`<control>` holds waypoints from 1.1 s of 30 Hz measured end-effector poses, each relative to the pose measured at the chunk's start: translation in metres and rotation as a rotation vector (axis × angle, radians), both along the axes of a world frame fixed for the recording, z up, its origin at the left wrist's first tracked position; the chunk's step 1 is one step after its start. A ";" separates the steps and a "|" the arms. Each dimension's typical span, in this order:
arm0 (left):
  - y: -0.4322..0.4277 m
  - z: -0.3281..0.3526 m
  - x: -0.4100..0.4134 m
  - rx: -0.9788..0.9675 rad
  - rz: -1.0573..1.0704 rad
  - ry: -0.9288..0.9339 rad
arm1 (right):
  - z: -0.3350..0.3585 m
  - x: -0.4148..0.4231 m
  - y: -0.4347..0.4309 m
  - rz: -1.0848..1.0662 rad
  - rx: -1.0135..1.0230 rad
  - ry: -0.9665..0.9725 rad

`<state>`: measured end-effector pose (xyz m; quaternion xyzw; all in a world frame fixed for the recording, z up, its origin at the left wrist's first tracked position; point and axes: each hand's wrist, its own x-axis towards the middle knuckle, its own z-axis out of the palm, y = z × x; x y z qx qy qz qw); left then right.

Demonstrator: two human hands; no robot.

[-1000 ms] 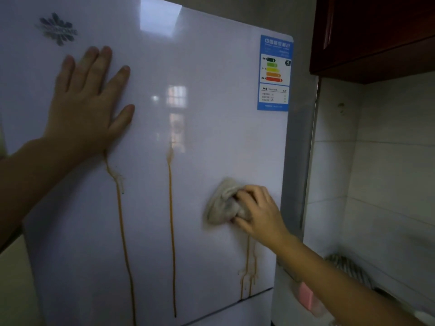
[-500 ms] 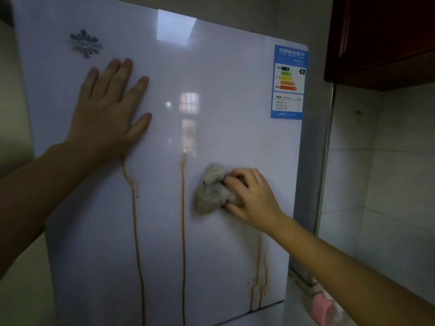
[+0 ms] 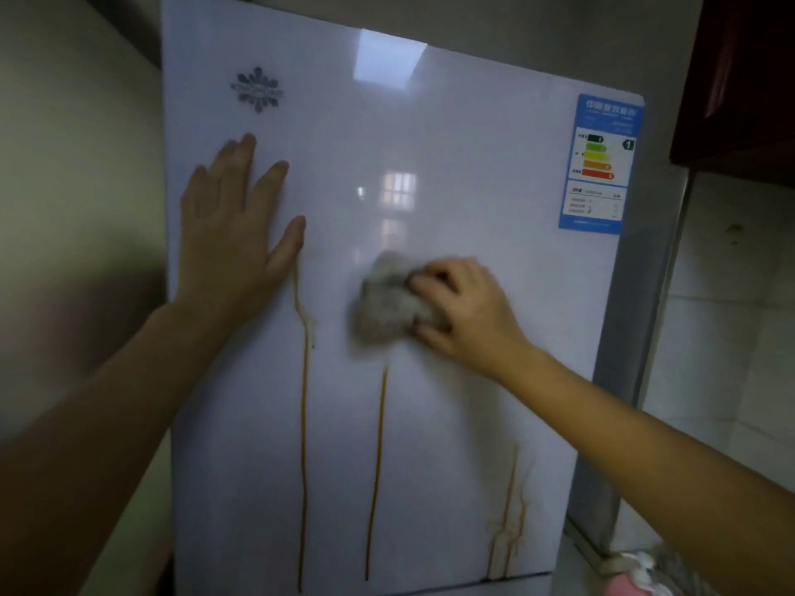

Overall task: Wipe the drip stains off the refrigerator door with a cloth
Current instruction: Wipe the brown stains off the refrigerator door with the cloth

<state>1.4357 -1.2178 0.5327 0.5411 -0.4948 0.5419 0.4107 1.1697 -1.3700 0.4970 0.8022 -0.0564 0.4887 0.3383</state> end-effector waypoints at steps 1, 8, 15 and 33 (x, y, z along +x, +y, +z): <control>0.004 -0.014 0.004 -0.003 0.009 0.024 | 0.012 0.001 0.001 0.002 0.070 -0.115; 0.012 -0.108 0.028 0.091 0.093 0.037 | -0.054 0.037 0.018 0.049 -0.059 0.120; 0.016 -0.114 0.040 0.100 0.139 -0.035 | -0.037 0.035 0.015 0.052 -0.016 0.131; 0.012 -0.115 0.044 0.069 0.133 -0.063 | 0.054 0.084 0.044 0.032 -0.010 -0.062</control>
